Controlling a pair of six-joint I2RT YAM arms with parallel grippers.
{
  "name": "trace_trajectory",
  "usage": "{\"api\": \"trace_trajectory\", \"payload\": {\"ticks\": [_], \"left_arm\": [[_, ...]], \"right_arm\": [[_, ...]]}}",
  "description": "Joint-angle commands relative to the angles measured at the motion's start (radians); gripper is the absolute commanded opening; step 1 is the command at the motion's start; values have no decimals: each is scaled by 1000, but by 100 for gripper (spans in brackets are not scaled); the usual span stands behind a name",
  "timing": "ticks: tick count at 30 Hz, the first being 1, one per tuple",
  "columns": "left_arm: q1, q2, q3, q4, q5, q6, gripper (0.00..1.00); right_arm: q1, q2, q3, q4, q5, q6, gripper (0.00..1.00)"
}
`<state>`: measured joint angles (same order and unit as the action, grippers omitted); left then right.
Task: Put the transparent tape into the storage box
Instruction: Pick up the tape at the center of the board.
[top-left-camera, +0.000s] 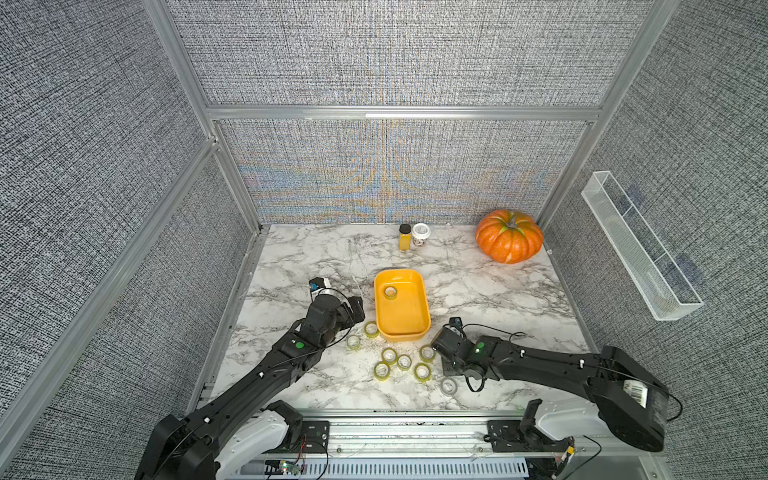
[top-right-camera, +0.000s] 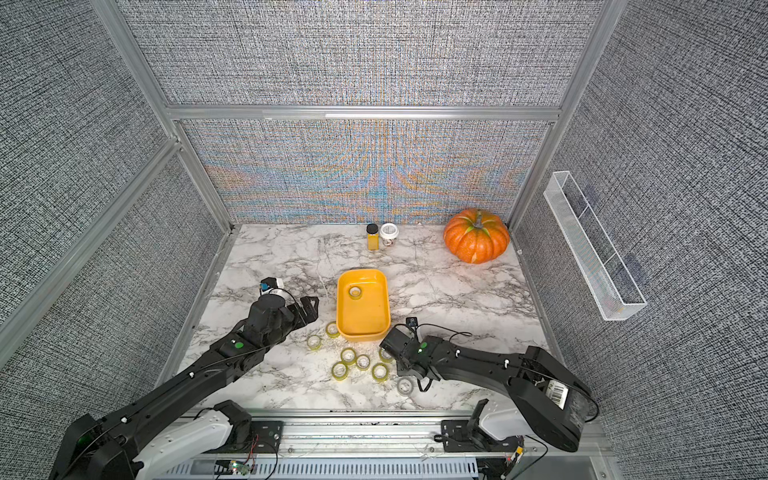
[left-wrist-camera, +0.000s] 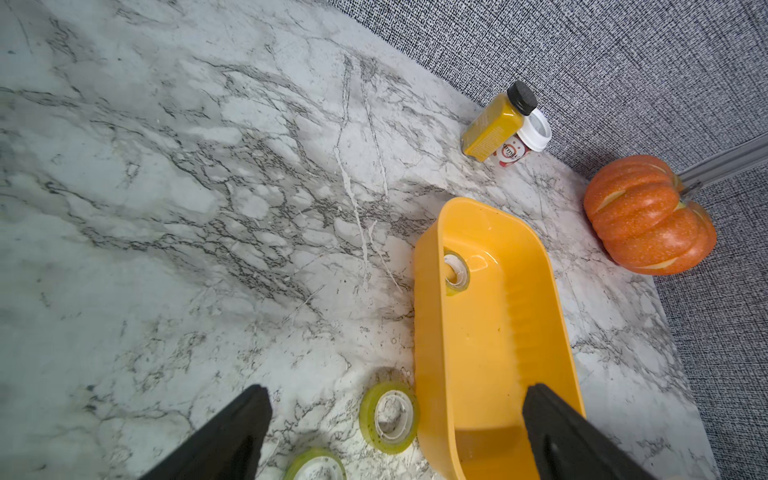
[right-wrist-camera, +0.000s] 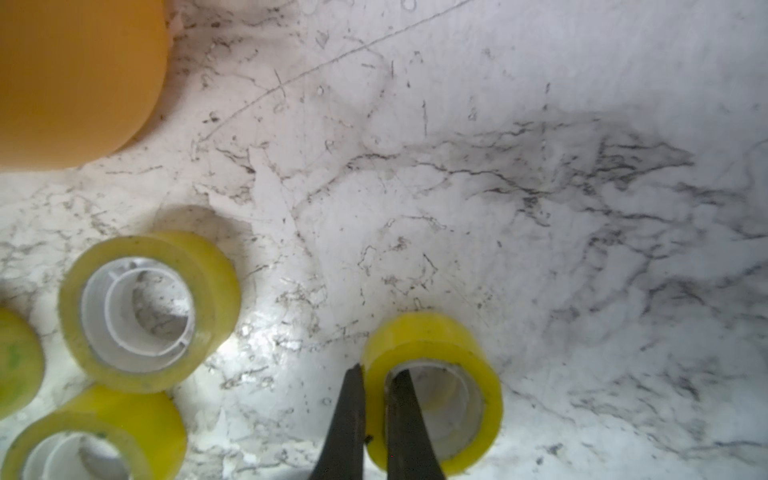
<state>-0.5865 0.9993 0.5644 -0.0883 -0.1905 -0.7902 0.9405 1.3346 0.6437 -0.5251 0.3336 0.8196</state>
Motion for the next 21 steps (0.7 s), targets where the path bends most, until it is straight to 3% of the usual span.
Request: {"api": "trace_trajectory", "payload": {"ticks": [1, 8, 10, 14, 21], "left_arm": [[1, -1, 12, -20, -25, 0, 100], [0, 17, 49, 2, -12, 15, 100], [1, 34, 59, 45, -22, 78, 100], [4, 96, 161, -11, -183, 126, 100], [7, 213, 263, -37, -105, 93, 100]], "right_arm": [[-16, -45, 26, -31, 15, -44, 0], [-95, -131, 139, -72, -17, -173, 0], [-131, -145, 181, -49, -36, -217, 0], [-199, -140, 275, 50, -107, -298, 0], [-262, 10, 471, 125, -255, -372, 0]]}}
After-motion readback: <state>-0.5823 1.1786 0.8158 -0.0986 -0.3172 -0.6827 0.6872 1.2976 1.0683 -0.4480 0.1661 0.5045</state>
